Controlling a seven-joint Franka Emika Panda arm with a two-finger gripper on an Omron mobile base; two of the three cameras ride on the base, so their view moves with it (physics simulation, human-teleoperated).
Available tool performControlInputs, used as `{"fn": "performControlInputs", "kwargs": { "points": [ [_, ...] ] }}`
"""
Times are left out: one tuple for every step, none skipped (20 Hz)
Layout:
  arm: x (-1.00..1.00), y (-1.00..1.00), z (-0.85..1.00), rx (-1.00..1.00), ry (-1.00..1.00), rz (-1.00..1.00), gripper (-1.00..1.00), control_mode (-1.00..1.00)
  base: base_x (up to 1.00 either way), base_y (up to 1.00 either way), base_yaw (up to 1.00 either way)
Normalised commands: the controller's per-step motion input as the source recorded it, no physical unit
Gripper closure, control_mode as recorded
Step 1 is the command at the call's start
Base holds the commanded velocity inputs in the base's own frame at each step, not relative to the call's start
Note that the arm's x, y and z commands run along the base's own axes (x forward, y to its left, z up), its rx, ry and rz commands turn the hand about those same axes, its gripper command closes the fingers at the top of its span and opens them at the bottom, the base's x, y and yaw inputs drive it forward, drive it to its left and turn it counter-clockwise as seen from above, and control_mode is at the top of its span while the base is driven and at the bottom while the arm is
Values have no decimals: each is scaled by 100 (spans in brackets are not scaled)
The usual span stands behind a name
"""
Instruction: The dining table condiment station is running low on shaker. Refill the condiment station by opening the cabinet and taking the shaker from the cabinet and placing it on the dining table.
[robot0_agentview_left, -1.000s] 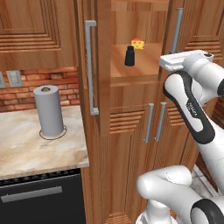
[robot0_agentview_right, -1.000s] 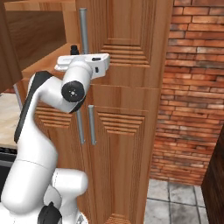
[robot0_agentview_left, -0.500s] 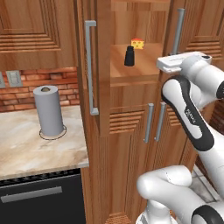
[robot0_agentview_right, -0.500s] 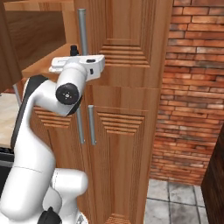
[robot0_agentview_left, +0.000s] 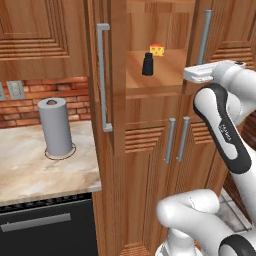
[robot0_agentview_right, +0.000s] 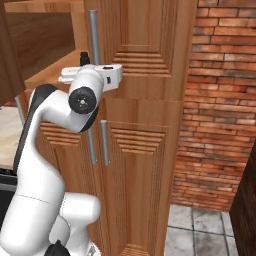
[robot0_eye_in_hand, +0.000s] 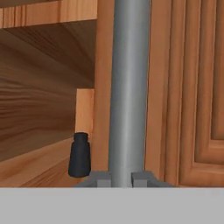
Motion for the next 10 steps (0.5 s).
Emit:
{"fn": "performControlInputs", "kwargs": {
  "points": [
    [0, 0, -18, 0, 4, 0, 100, -100, 0, 0, 0],
    [-18, 0, -7, 0, 0, 0, 100, -100, 0, 0, 0],
    [-41, 0, 0, 0, 0, 0, 100, -100, 0, 0, 0],
    [-44, 0, 0, 0, 0, 0, 100, -100, 0, 0, 0],
    [-60, 0, 0, 0, -5, 0, 100, -100, 0, 0, 0],
    [-61, 0, 0, 0, -6, 0, 100, -100, 0, 0, 0],
    [-71, 0, 0, 0, -7, 0, 100, -100, 0, 0, 0],
    [-77, 0, 1, 0, -9, 0, 100, -100, 0, 0, 0],
    [-84, 0, 0, 0, -9, 0, 100, -100, 0, 0, 0],
    [-100, 0, 0, 0, -15, 0, 100, -100, 0, 0, 0]
  ]
}}
